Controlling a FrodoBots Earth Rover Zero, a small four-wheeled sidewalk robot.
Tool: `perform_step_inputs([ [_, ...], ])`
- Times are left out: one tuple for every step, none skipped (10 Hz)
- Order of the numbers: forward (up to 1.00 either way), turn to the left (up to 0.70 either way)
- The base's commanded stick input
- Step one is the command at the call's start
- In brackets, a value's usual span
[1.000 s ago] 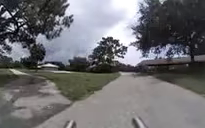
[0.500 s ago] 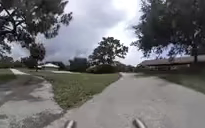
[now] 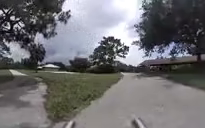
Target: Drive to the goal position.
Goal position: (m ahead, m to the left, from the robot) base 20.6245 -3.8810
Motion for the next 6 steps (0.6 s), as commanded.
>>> perform_step_inputs([
  [0.70,0.00],
  [0.70,0.00],
  [0.70,-0.01],
  [0.70,-0.09],
  [0.70,-0.35],
  [0.70,-0.35],
])
